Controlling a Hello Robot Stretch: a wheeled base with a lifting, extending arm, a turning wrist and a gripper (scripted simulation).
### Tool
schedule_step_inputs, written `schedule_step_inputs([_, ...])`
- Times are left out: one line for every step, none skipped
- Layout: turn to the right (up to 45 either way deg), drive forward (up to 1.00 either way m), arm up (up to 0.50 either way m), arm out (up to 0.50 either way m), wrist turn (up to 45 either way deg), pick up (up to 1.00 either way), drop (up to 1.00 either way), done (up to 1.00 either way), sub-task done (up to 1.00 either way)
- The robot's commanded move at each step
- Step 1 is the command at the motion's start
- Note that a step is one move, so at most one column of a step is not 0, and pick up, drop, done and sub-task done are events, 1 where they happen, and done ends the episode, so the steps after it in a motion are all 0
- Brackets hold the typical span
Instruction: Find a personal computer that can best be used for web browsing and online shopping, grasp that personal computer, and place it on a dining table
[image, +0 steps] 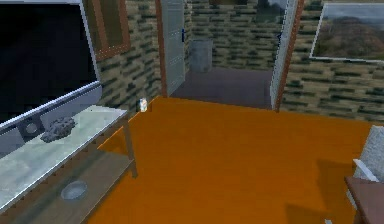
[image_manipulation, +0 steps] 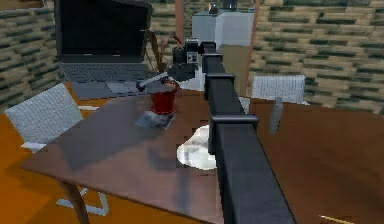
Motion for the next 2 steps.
schedule_step_inputs([0.0, 0.00, 0.00, 0.00, -45.0, 0.00, 0.00, 0.00, 0.00])
schedule_step_inputs([0.0, 0.00, 0.00, 0.00, -45.0, 0.00, 0.00, 0.00, 0.00])
